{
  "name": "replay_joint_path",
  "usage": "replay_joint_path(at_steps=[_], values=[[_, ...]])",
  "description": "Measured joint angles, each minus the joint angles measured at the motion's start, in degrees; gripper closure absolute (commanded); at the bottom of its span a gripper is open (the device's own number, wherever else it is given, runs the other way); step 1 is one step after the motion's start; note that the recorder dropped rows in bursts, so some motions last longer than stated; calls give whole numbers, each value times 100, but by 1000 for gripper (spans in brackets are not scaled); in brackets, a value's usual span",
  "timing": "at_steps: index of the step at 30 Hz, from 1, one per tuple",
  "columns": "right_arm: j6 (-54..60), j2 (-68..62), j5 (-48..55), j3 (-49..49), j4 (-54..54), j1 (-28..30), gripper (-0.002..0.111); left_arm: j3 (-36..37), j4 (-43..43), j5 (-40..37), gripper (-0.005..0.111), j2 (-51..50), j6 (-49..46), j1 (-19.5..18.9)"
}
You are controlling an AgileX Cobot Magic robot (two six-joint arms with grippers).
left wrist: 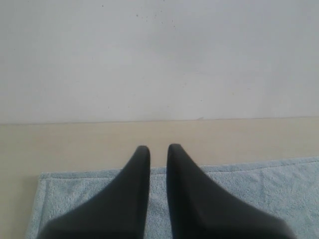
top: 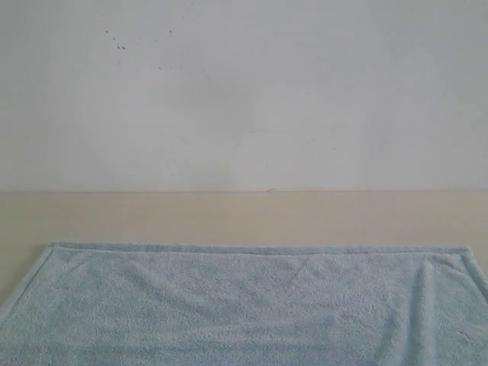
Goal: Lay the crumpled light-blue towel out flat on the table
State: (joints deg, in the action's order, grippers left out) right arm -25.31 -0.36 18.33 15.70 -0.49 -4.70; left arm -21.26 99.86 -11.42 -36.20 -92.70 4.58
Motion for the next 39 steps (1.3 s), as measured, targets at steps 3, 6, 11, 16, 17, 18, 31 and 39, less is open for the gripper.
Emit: replay_joint_path(at_steps=[3, 6, 11, 16, 17, 18, 31, 39], values=[[667, 10, 26, -214, 398, 0, 107, 0, 0, 0, 93, 0, 0, 0], [2250, 10, 146, -315, 1189, 0, 107, 0, 0, 0, 93, 0, 0, 0], [3266, 10, 122, -386, 1601, 0, 107, 0, 0, 0, 93, 0, 0, 0], [3397, 10, 95, -691, 1634, 0, 107, 0, 0, 0, 93, 0, 0, 0], [3397, 10, 82, -783, 1634, 0, 107, 0, 0, 0, 93, 0, 0, 0], [3407, 10, 70, -839, 1618, 0, 107, 0, 0, 0, 93, 0, 0, 0], [3016, 10, -392, -1538, 1098, 0, 107, 0, 0, 0, 93, 0, 0, 0], [2976, 10, -540, -1542, 1076, 0, 107, 0, 0, 0, 93, 0, 0, 0]])
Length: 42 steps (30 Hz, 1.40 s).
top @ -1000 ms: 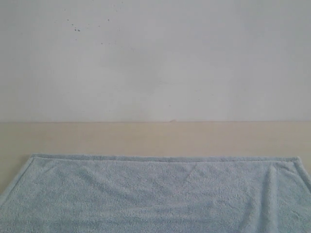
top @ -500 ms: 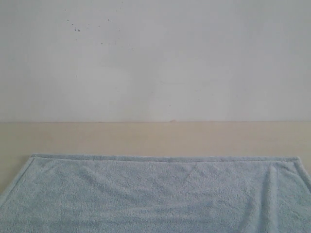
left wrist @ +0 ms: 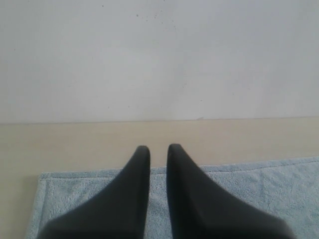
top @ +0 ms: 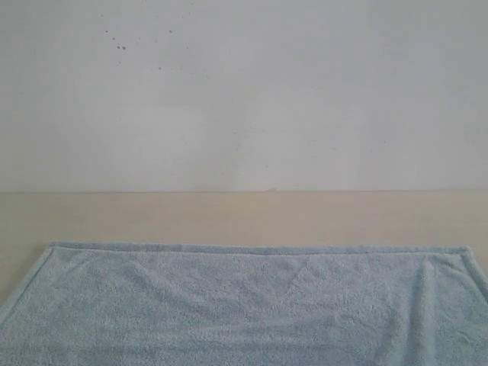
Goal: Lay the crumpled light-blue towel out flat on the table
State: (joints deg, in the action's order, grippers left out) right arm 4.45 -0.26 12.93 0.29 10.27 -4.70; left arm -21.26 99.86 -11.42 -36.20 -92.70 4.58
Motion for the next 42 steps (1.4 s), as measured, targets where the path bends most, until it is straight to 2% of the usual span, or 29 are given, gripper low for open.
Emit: replay_joint_path(at_steps=[27, 42], values=[[0, 0, -5, 0, -24, 0, 107, 12, 0, 0, 93, 132, 0, 0], [-7, 0, -14, 0, -24, 0, 107, 526, 0, 11, 93, 2115, 0, 0]])
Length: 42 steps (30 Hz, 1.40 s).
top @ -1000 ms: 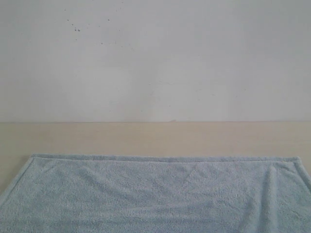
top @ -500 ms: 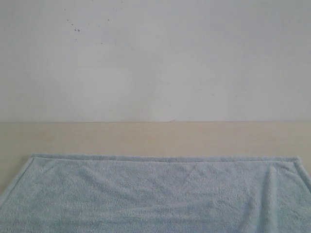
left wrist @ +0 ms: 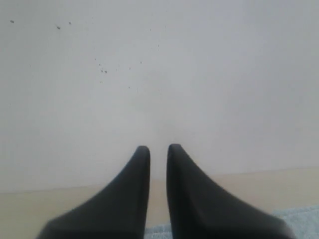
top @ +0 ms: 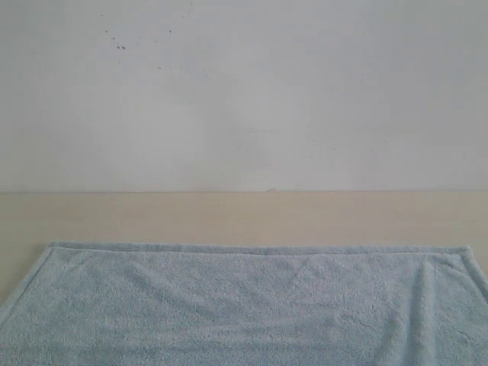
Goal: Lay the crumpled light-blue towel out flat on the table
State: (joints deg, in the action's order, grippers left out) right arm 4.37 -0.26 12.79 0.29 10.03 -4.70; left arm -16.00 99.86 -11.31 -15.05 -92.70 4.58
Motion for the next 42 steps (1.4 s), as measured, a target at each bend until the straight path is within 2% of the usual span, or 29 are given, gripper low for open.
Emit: replay_joint_path(at_steps=[6, 8, 10, 11, 15, 17, 20, 27, 36, 42], values=[[0, 0, 0, 0, 0, 0, 107, 36, 0, 24, 93, 513, 35, 0], [0, 0, 0, 0, 0, 0, 107, 36, -227, 0, 93, 656, 451, 0], [0, 0, 0, 0, 0, 0, 107, 36, -1084, 0, 93, 805, 1610, 0], [0, 0, 0, 0, 0, 0, 107, 36, -1806, -1, 93, 896, 2495, 0], [0, 0, -4, 0, 0, 0, 107, 13, -5424, -26, 93, 1334, 6436, 0], [0, 0, -4, 0, 0, 0, 107, 11, -6869, -34, 93, 1456, 7793, 0], [0, 0, -4, -10, 0, 0, 107, 11, -7890, -34, 93, 1479, 8686, 0], [0, 0, -4, -29, 0, 0, 107, 62, -8444, -70, 93, 1499, 9197, 0], [0, 0, -4, -35, 0, 0, 107, 885, -8851, 377, 93, 1499, 9803, 0], [-5, 0, -4, -35, 0, 0, 107, 1514, -8889, 1490, 93, 1499, 9782, 0]])
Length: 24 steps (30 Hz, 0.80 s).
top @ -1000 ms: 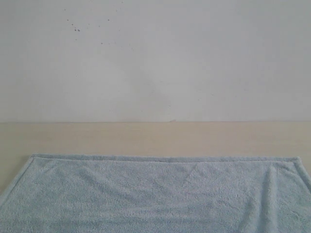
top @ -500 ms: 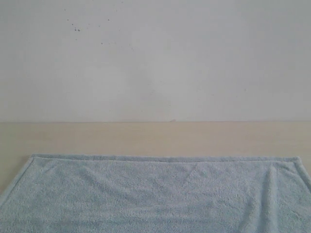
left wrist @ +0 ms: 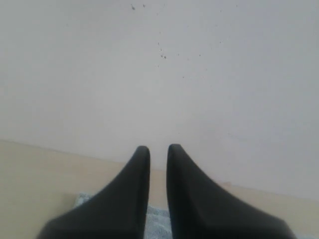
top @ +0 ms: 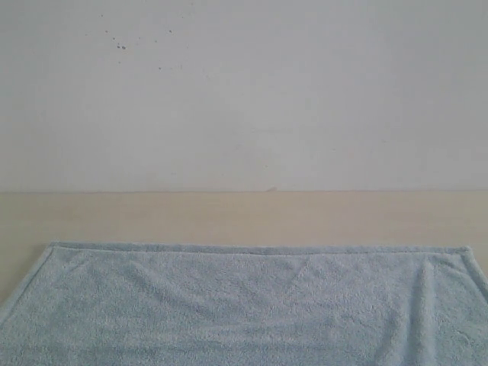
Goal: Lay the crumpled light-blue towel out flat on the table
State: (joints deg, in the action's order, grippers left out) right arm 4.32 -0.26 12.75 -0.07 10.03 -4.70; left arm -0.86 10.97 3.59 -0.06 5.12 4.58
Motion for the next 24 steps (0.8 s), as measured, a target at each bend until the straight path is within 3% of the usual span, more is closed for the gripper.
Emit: replay_joint_path(at_steps=[8, 15, 24], values=[[-10, 0, 0, 0, 0, 0, 107, 52, -526, 540, 93, 0, -18, 0], [-25, 0, 0, 0, 0, 0, 107, 64, -580, -323, 93, 0, -18, 0], [-30, 0, 0, 0, 0, 0, 107, 64, -580, -359, 93, 0, -18, 0]])
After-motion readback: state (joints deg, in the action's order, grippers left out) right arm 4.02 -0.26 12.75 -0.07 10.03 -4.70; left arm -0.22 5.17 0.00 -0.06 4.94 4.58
